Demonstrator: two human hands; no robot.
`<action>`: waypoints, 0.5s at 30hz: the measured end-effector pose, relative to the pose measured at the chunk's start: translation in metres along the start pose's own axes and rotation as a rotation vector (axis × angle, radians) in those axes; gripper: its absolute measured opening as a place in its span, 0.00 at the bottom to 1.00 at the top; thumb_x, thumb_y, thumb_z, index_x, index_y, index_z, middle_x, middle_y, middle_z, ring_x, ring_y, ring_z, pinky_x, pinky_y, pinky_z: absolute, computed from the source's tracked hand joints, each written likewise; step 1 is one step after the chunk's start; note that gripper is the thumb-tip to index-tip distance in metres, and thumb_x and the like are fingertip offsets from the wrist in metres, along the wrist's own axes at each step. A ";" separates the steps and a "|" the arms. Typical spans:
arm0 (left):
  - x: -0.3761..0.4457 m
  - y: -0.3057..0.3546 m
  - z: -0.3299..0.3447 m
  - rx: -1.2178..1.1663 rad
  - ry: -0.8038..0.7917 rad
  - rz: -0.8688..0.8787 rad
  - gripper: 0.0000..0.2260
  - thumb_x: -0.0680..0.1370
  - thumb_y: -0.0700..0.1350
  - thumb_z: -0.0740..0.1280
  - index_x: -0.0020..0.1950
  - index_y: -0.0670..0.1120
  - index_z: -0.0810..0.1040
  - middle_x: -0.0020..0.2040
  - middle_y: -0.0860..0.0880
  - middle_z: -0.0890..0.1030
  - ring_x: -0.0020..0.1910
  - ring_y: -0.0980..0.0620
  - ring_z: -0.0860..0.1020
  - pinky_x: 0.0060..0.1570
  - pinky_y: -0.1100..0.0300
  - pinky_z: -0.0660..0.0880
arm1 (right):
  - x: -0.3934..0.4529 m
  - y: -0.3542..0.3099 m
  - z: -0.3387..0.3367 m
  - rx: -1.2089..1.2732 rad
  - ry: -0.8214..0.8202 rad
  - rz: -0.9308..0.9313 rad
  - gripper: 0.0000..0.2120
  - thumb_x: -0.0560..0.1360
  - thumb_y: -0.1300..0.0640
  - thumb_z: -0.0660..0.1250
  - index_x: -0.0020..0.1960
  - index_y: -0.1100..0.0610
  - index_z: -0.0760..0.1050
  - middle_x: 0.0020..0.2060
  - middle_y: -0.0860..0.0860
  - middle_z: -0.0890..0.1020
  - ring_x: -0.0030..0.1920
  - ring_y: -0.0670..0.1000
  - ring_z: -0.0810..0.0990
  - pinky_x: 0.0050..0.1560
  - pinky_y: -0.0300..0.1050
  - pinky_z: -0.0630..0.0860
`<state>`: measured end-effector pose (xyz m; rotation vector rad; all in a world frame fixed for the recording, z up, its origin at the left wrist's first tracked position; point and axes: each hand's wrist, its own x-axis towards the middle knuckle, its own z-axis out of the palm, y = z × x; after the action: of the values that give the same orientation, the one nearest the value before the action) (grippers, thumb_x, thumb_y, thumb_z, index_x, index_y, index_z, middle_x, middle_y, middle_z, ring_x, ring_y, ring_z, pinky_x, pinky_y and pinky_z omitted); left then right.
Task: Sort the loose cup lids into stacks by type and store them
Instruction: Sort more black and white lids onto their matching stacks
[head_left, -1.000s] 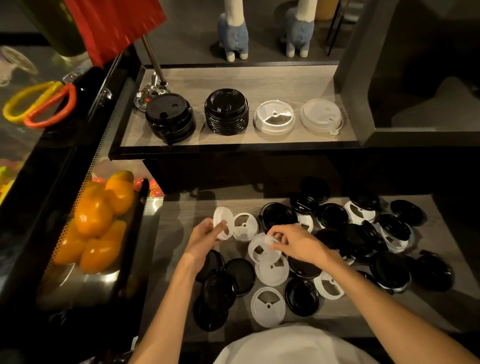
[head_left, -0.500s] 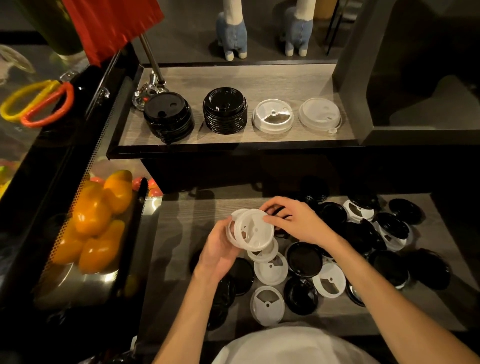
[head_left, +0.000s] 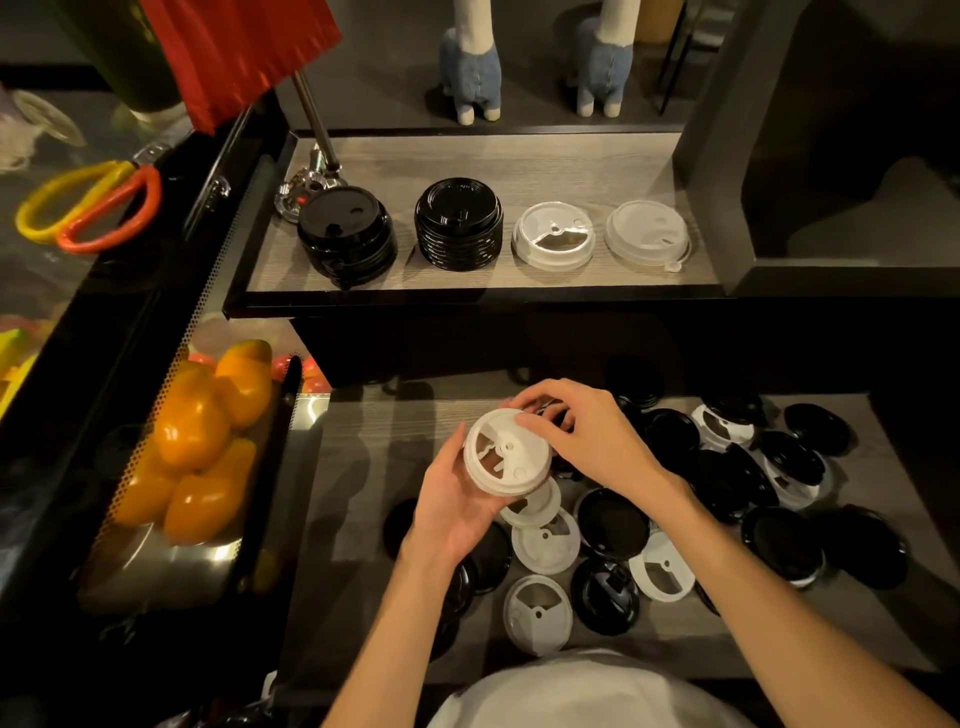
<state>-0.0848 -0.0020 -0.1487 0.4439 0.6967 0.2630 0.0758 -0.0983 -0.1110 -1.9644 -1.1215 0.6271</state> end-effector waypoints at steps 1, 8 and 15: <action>-0.001 -0.001 0.002 -0.020 -0.020 -0.001 0.22 0.86 0.53 0.55 0.70 0.41 0.78 0.64 0.38 0.82 0.59 0.40 0.83 0.55 0.42 0.80 | 0.000 -0.002 0.001 0.000 0.006 -0.004 0.09 0.79 0.49 0.72 0.59 0.46 0.83 0.51 0.43 0.82 0.44 0.44 0.81 0.42 0.32 0.76; -0.003 -0.002 0.010 -0.073 -0.097 -0.053 0.25 0.85 0.57 0.56 0.72 0.41 0.75 0.69 0.36 0.78 0.67 0.34 0.78 0.63 0.31 0.74 | -0.003 -0.006 0.002 -0.032 0.033 -0.050 0.08 0.79 0.50 0.72 0.58 0.47 0.82 0.51 0.43 0.81 0.49 0.42 0.81 0.46 0.30 0.74; -0.005 0.002 0.012 -0.020 -0.076 -0.052 0.27 0.85 0.60 0.56 0.73 0.41 0.74 0.67 0.37 0.80 0.66 0.36 0.79 0.59 0.37 0.79 | -0.005 0.005 0.013 -0.012 0.101 -0.105 0.07 0.79 0.52 0.72 0.57 0.50 0.82 0.51 0.42 0.82 0.49 0.46 0.80 0.49 0.33 0.76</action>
<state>-0.0808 -0.0064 -0.1365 0.4141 0.6295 0.2027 0.0666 -0.0994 -0.1225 -1.9112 -1.1600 0.4619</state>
